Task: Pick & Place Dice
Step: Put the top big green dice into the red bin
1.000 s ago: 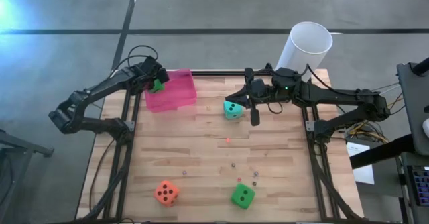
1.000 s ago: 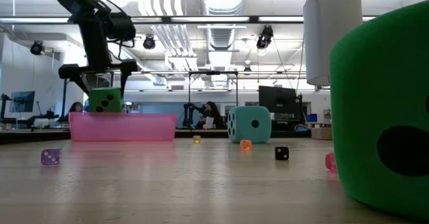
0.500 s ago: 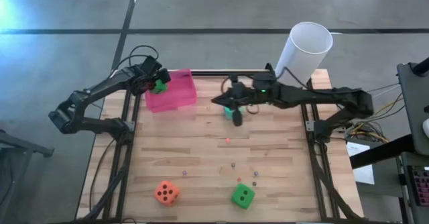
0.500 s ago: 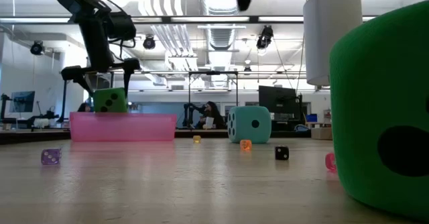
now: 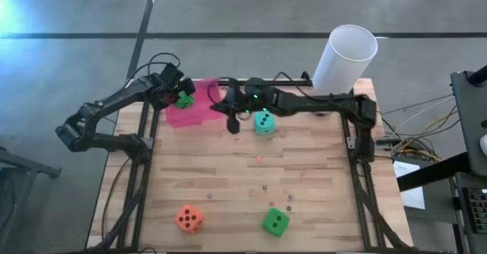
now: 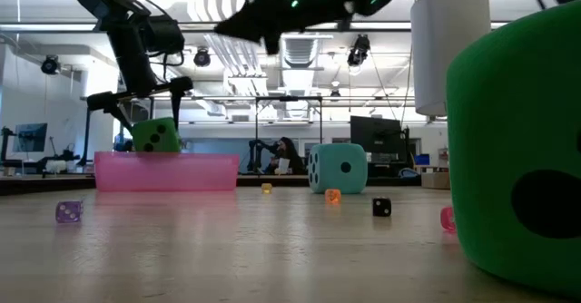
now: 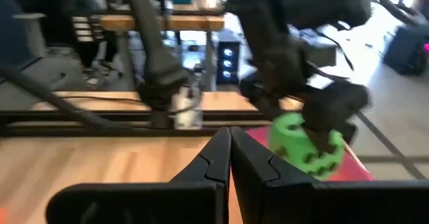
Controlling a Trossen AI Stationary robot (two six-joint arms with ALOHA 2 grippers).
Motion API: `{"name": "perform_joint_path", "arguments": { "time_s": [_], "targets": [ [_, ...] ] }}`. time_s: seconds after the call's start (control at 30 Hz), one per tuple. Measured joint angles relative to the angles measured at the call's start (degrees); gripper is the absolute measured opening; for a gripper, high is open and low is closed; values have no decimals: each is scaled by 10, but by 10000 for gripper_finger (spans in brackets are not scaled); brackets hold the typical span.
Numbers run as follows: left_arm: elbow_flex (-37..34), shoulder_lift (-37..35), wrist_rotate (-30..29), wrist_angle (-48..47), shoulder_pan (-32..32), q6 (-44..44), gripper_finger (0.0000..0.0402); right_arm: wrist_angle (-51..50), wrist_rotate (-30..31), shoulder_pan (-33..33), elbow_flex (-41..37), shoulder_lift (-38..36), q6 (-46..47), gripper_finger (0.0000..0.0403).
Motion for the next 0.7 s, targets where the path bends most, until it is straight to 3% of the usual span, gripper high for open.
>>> {"name": "perform_joint_path", "arguments": {
  "time_s": [0.27,0.53,0.7],
  "targets": [
    [0,0,30,2,0,-46,398,-6,1,-6,127,119,-29,8],
    [0,0,36,6,0,-74,398,-126,10,-13,307,240,-64,8],
    [0,0,38,-12,4,-74,395,-151,32,-13,399,296,-105,8]
  ]
}}
